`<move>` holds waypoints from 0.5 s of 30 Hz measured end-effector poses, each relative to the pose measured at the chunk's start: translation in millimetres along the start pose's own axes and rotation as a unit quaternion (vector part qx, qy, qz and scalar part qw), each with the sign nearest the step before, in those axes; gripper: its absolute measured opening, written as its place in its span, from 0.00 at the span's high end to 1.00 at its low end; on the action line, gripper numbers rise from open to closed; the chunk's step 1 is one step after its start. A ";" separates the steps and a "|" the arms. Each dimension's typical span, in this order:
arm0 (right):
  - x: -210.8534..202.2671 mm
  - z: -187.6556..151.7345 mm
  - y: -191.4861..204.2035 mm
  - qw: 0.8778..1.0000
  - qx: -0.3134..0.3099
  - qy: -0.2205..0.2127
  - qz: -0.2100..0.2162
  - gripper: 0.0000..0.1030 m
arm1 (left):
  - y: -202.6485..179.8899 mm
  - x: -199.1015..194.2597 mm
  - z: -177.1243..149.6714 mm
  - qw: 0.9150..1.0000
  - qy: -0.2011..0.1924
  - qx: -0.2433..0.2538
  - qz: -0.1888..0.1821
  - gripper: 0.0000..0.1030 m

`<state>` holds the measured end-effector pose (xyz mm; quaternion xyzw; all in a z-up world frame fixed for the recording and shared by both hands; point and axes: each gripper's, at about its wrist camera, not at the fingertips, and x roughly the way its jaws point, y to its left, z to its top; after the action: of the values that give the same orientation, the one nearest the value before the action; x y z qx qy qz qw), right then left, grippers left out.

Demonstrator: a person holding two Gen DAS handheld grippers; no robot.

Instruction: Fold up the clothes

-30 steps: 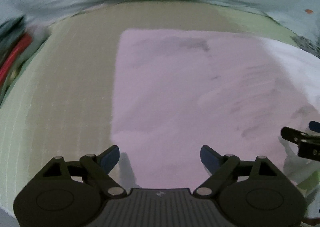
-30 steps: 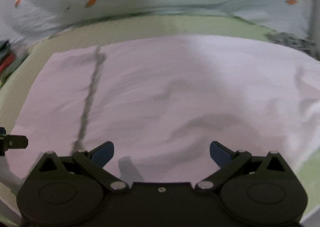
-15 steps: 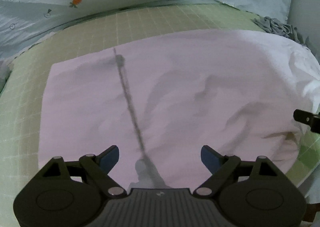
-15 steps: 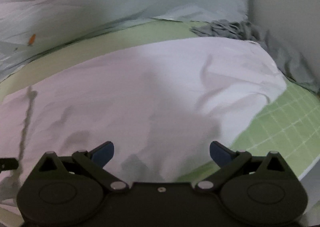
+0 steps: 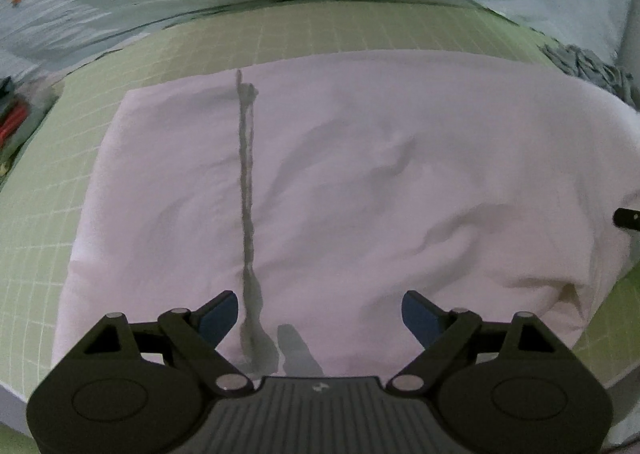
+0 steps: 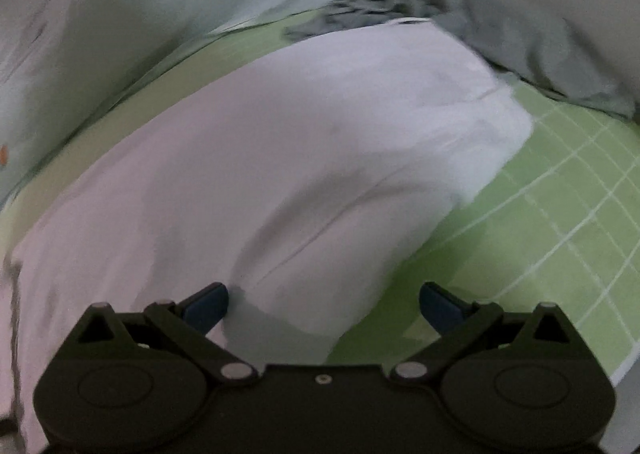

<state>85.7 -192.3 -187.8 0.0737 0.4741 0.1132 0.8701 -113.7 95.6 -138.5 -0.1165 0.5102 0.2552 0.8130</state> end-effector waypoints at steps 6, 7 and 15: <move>17.4 30.0 -45.0 0.997 0.068 -0.029 0.024 0.00 | 3.6 -6.6 -5.7 0.999 -0.001 -0.035 0.026 0.13; 19.7 34.6 -49.9 0.996 0.078 -0.034 0.030 0.00 | 4.9 -7.3 -6.8 0.999 0.001 -0.040 0.031 0.13; 32.7 58.6 -79.6 0.966 0.234 -0.070 0.089 0.00 | 22.2 -14.4 -12.2 0.996 0.002 -0.076 0.052 0.13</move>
<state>162.3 -261.6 -201.3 0.3248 0.4168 0.0702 0.8461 -140.0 104.6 -129.6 -0.1514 0.4964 0.3352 0.7863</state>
